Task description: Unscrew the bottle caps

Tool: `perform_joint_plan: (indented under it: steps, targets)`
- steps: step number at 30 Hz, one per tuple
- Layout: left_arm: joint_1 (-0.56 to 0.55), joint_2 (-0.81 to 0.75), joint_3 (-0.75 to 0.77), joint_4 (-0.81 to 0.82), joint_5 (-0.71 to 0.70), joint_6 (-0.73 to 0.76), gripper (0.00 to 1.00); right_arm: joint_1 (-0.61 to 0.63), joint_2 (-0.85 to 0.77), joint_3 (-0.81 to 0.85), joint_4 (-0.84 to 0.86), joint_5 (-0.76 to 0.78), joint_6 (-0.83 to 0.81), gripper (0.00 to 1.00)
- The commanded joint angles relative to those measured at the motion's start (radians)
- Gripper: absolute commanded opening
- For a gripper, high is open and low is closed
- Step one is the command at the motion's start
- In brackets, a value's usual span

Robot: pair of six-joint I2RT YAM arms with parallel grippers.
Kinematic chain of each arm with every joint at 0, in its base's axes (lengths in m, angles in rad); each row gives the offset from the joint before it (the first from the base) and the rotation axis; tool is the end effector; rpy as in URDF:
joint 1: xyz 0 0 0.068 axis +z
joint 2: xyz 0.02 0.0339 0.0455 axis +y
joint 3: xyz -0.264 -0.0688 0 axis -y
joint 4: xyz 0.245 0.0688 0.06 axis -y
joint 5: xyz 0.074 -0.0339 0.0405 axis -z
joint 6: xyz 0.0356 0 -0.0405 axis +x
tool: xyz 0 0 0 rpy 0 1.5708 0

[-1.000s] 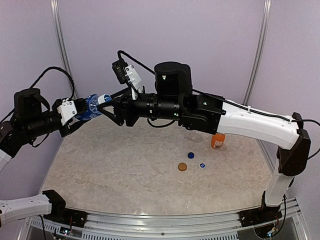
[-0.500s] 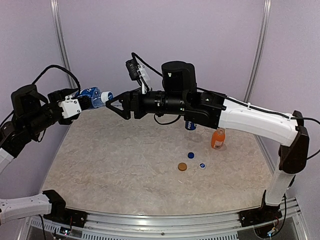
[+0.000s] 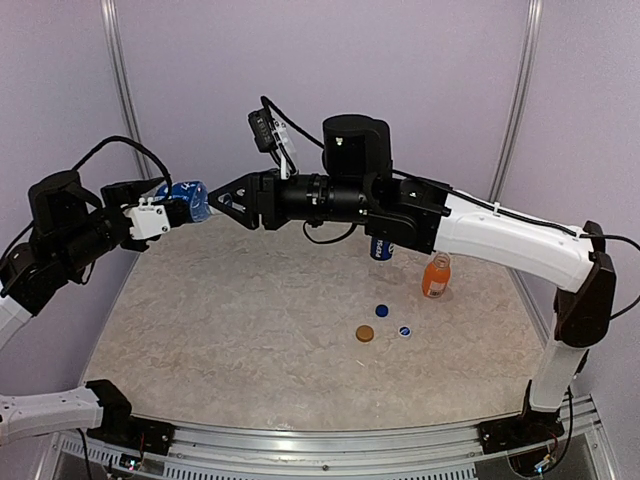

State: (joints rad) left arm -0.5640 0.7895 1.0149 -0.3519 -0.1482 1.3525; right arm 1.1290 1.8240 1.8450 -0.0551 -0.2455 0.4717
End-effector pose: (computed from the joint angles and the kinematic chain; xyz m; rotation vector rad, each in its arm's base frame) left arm 0.1446 -0.0853 0.4004 1.3613 1.0960 0.7096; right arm 0.1796 0.3999 0.4305 -0.7802 1.6263 1.3961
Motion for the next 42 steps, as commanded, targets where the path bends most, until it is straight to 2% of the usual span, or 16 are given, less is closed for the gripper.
perform_joint_plan:
  steps: [1, 5, 9, 14, 19, 22, 25, 27, 28, 32, 34, 39, 41, 42]
  targets:
    - [-0.01, -0.004, -0.011, 0.019, -0.013, 0.006, 0.49, -0.013, 0.04, 0.048, -0.022, -0.002, 0.012, 0.49]
    - [-0.01, -0.001, -0.006, 0.017, -0.014, -0.001, 0.49, -0.013, 0.052, 0.054, -0.044, 0.002, 0.016, 0.49]
    - [-0.009, -0.005, -0.008, 0.015, -0.016, -0.002, 0.49, -0.013, 0.044, 0.036, -0.053, 0.015, 0.02, 0.42]
    - [-0.008, -0.006, -0.01, 0.015, -0.013, -0.003, 0.49, -0.013, 0.01, -0.016, -0.034, 0.037, 0.024, 0.43]
    - [-0.008, -0.006, -0.012, 0.017, -0.01, -0.002, 0.49, -0.014, 0.008, -0.022, -0.027, 0.024, 0.027, 0.23]
    - [-0.008, -0.006, -0.008, 0.009, -0.009, -0.014, 0.49, -0.014, 0.017, -0.016, -0.038, 0.006, 0.023, 0.0]
    - [-0.006, -0.006, 0.033, -0.087, 0.034, -0.085, 0.48, -0.011, 0.023, -0.009, -0.048, -0.027, -0.02, 0.0]
    - [0.0, -0.006, 0.095, -0.247, 0.12, -0.177, 0.48, 0.008, 0.026, 0.002, -0.06, -0.075, -0.14, 0.0]
    - [0.002, -0.006, 0.141, -0.377, 0.188, -0.216, 0.48, 0.027, 0.026, 0.012, -0.082, -0.065, -0.22, 0.0]
    - [-0.003, 0.0, 0.242, -0.695, 0.426, -0.323, 0.46, 0.145, 0.032, 0.057, -0.245, 0.062, -0.642, 0.0]
    - [-0.006, 0.007, 0.274, -0.798, 0.52, -0.343, 0.45, 0.2, 0.038, 0.056, -0.295, 0.139, -0.815, 0.0]
    - [-0.01, 0.025, 0.302, -0.973, 0.65, -0.331, 0.44, 0.286, 0.063, 0.076, -0.366, 0.415, -1.094, 0.0]
    - [-0.011, 0.025, 0.303, -1.005, 0.677, -0.322, 0.44, 0.332, 0.059, 0.055, -0.324, 0.535, -1.23, 0.0]
    - [-0.011, 0.024, 0.303, -1.011, 0.68, -0.321, 0.44, 0.35, 0.047, 0.018, -0.251, 0.61, -1.315, 0.0]
